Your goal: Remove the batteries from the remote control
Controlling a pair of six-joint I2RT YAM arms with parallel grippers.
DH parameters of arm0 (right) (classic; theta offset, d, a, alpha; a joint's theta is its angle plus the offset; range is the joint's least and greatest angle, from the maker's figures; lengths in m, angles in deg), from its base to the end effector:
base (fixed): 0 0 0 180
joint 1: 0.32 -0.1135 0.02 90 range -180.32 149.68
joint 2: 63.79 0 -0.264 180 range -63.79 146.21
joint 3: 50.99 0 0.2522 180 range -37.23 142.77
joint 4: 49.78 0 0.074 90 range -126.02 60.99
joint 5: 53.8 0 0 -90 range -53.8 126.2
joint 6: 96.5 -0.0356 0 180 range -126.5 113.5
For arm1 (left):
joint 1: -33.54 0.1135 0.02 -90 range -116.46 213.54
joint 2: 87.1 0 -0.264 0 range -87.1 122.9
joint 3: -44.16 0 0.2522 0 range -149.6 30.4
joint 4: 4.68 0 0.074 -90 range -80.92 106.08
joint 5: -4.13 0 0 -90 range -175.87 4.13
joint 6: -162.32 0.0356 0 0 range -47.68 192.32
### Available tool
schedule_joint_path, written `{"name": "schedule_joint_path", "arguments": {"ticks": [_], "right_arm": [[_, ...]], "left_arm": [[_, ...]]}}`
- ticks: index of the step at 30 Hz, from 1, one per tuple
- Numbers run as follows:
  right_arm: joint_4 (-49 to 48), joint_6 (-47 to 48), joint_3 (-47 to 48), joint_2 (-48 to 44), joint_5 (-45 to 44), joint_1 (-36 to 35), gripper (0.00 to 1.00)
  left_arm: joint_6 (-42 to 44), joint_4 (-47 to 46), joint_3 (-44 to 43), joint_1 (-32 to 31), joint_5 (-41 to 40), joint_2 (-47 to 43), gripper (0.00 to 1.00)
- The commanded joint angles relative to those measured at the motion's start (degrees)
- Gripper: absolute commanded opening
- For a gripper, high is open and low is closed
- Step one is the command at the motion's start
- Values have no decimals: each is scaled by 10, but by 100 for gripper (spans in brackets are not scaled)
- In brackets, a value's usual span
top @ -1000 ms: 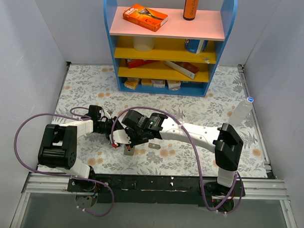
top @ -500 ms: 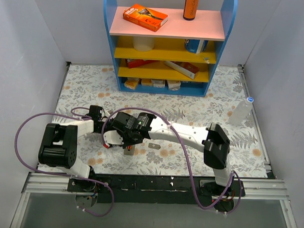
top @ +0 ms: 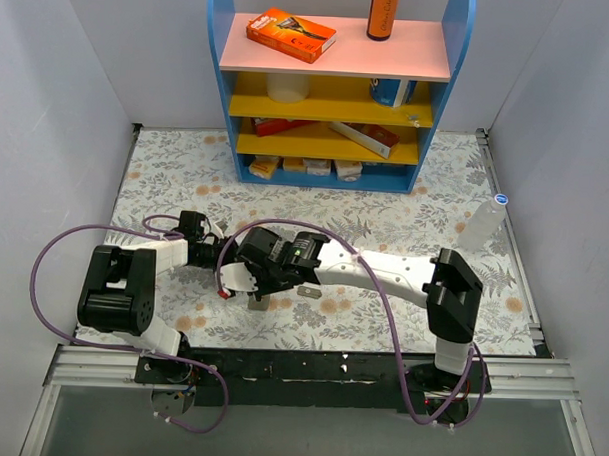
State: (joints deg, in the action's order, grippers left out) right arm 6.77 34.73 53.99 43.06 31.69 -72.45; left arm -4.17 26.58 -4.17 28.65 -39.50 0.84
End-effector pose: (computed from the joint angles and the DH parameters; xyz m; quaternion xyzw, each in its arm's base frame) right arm 0.1272 0.3855 0.2647 -0.7976 0.5371 0.0359 0.2722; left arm 0.2340 -0.0459 0.1234 0.4772 -0.7735 0.3940 0.1373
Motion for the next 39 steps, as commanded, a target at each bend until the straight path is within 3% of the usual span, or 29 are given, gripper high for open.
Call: {"name": "schedule_joint_path", "arguments": {"ticks": [1, 12, 25, 39], "right_arm": [[-77, 7, -74, -5, 36, 18, 1], [-139, -8, -151, -55, 41, 32, 1], [10, -67, 58, 59, 14, 11, 1], [-14, -41, 45, 75, 5, 3, 1]], "left_arm": [[5, -4, -1, -9, 3, 12, 31], [6, -4, -2, -22, -2, 25, 27], [1, -2, -1, -33, -1, 25, 27], [2, 3, -3, -38, -10, 36, 27]]}}
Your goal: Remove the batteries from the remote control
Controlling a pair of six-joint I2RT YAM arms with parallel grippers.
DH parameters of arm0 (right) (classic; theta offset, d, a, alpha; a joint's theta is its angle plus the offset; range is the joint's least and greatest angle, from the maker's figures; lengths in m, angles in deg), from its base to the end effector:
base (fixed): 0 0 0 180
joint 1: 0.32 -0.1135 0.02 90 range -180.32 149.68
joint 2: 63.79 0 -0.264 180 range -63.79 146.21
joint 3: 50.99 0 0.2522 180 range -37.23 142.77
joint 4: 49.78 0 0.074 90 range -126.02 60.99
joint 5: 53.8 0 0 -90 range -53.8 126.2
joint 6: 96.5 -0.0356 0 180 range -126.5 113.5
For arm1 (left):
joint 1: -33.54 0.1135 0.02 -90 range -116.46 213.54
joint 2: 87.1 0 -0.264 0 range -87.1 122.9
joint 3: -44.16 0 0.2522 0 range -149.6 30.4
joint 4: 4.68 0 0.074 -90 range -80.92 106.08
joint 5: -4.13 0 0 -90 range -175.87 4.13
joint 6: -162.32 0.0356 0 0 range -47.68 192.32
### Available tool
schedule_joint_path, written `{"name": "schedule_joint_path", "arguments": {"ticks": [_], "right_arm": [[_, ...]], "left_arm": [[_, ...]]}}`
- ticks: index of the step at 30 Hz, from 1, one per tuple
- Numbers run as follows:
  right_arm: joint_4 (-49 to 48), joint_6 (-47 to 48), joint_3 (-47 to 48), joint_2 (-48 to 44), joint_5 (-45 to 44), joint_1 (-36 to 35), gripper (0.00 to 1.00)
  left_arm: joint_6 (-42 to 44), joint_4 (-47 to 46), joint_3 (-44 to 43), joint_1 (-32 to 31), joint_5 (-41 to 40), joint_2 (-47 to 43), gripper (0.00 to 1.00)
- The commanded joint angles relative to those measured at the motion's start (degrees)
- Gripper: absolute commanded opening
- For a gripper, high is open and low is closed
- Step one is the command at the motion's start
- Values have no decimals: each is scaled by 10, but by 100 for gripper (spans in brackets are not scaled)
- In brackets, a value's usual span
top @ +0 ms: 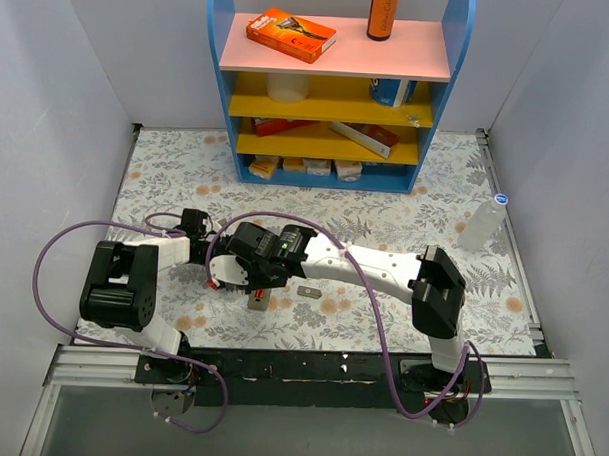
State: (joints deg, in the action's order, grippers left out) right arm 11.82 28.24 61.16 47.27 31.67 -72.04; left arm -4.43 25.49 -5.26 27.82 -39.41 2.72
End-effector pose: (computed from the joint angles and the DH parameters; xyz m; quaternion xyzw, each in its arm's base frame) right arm 0.1347 0.3988 0.2694 -0.7680 0.5865 0.0444 0.2533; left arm 0.2402 -0.0500 0.1211 0.4720 -0.7759 0.3946 0.1396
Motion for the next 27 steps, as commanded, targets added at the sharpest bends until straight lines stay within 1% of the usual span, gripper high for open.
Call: {"name": "schedule_joint_path", "arguments": {"ticks": [1, 7, 11, 17, 23, 27], "right_arm": [[-67, 29, -29, 34, 5, -1, 1], [-61, 32, -5, 50, 10, -1, 1], [-71, 26, -23, 42, 10, 0, 1], [-159, 5, -164, -35, 14, 8, 1], [-228, -10, -258, -96, 28, 9, 1], [-249, -18, -284, -112, 28, 11, 1]], "left_arm": [[5, 14, 7, -30, -11, 17, 27], [4, 17, 6, -32, -22, 18, 26], [3, 21, 7, -33, -29, 17, 26], [4, 24, 4, -37, -36, 22, 26], [4, 26, 3, -38, -37, 25, 25], [3, 27, 3, -39, -40, 24, 25]]}}
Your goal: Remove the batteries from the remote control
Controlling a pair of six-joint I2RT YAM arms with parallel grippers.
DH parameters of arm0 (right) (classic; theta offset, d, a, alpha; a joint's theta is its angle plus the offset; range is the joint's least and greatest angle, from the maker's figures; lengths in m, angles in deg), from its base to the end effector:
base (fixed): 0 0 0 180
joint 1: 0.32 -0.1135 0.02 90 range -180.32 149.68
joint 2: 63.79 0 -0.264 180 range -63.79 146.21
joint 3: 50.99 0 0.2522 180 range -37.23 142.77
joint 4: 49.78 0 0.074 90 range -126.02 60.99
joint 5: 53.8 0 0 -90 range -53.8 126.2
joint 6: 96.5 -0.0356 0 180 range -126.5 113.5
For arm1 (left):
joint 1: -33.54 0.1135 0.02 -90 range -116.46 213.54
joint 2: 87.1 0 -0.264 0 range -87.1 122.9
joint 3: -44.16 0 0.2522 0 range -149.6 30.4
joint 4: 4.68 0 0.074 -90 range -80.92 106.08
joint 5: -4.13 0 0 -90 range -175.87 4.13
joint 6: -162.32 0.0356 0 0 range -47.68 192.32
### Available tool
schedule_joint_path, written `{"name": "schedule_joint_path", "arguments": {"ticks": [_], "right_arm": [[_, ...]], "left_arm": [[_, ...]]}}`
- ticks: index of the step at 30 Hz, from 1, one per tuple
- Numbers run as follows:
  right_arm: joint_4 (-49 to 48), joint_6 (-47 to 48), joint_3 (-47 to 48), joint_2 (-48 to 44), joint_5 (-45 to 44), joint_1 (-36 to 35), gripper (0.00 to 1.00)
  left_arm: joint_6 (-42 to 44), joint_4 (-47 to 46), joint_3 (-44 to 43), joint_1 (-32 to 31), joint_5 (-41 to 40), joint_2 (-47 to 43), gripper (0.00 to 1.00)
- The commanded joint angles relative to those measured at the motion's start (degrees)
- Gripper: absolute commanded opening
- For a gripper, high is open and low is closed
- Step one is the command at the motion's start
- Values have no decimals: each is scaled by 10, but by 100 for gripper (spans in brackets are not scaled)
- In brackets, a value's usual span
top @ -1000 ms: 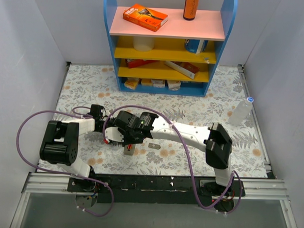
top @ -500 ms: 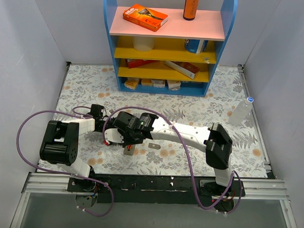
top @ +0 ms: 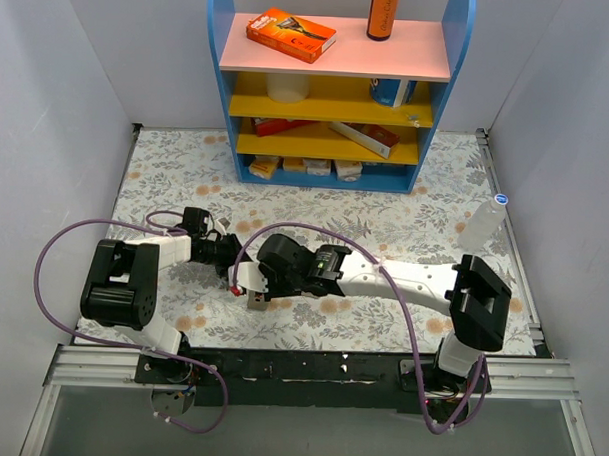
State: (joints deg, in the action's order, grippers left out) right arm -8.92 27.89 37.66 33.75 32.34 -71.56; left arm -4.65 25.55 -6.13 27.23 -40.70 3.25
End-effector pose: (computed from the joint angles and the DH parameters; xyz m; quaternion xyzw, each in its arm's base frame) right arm 0.1227 0.3539 0.2527 -0.7406 0.5764 0.0787 0.3362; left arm 0.2438 -0.0524 0.1219 0.4724 -0.7802 0.3878 0.1333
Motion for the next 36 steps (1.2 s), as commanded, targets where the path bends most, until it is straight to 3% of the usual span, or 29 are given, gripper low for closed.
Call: {"name": "schedule_joint_path", "arguments": {"ticks": [1, 19, 23, 30, 36], "right_arm": [[-47, -17, -55, 19, 21, 6, 1], [-170, -55, -193, -56, 7, 13, 1], [-110, -46, -109, -32, 4, 13, 1], [84, -64, 54, 91, 14, 13, 1], [127, -85, 128, 142, 4, 8, 1]], "left_arm": [[5, 26, 13, -34, -28, 19, 25], [3, 36, 9, -35, -40, 21, 25], [-3, 42, 10, -35, -39, 4, 25], [-21, 46, 20, -35, -45, -18, 30], [-54, 27, 51, -35, -33, -25, 30]]}}
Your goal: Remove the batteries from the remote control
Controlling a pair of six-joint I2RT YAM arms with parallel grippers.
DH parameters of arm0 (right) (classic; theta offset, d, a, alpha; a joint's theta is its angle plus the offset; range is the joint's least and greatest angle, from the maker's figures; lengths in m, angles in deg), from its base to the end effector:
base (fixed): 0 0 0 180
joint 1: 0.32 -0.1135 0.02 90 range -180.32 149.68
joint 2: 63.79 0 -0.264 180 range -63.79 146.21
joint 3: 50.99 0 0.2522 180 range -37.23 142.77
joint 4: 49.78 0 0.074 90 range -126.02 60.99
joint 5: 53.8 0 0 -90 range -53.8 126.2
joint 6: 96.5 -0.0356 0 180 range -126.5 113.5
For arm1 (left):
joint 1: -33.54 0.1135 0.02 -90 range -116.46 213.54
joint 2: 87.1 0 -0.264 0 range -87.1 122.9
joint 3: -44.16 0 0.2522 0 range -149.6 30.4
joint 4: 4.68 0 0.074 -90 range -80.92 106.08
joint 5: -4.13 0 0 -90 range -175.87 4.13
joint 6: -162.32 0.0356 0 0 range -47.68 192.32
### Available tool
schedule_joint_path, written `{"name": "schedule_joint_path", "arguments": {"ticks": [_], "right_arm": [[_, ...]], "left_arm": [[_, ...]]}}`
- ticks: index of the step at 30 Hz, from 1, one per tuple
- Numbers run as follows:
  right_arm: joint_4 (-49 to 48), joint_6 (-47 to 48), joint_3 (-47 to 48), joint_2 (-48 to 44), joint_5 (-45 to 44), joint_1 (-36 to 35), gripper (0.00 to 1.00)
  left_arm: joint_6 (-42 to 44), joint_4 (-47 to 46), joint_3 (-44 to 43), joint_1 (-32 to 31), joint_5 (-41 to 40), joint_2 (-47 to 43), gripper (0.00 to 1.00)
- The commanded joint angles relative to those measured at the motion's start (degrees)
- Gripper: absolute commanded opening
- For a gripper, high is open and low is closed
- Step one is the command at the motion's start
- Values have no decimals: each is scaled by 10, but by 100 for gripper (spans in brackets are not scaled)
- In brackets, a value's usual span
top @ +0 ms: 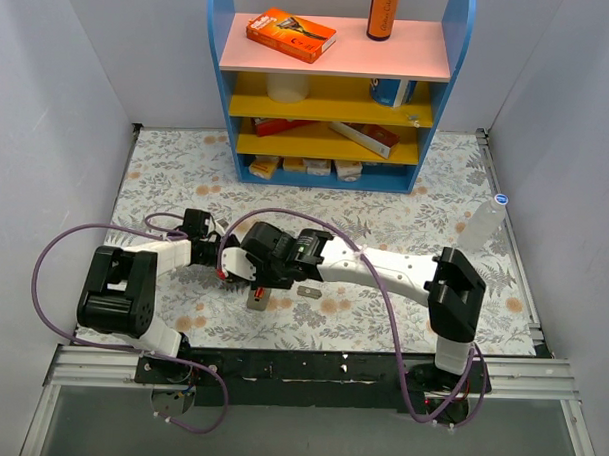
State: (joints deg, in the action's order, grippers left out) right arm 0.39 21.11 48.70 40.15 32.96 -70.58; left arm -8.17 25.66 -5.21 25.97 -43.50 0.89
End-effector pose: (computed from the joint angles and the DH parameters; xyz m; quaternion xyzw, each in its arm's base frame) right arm 0.1366 0.3747 0.2619 -0.7120 0.6318 0.0860 0.2943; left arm 0.2385 -0.0559 0.1263 0.4917 -0.7765 0.3738 0.1246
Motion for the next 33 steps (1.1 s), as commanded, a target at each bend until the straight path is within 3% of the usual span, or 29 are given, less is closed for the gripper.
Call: {"name": "schedule_joint_path", "arguments": {"ticks": [1, 6, 14, 33], "right_arm": [[38, -19, 36, 88, -1, -2, 1], [77, -15, 101, 156, -8, -10, 1], [28, 7, 50, 152, 6, -10, 1], [-223, -22, -250, -37, 44, 8, 1]], "left_arm": [[-19, 26, 42, -23, -8, -2, 30], [-20, 27, 42, -23, -13, -1, 29], [-20, 27, 43, -23, -21, -2, 29], [-20, 12, 47, -42, -11, 25, 26]]}}
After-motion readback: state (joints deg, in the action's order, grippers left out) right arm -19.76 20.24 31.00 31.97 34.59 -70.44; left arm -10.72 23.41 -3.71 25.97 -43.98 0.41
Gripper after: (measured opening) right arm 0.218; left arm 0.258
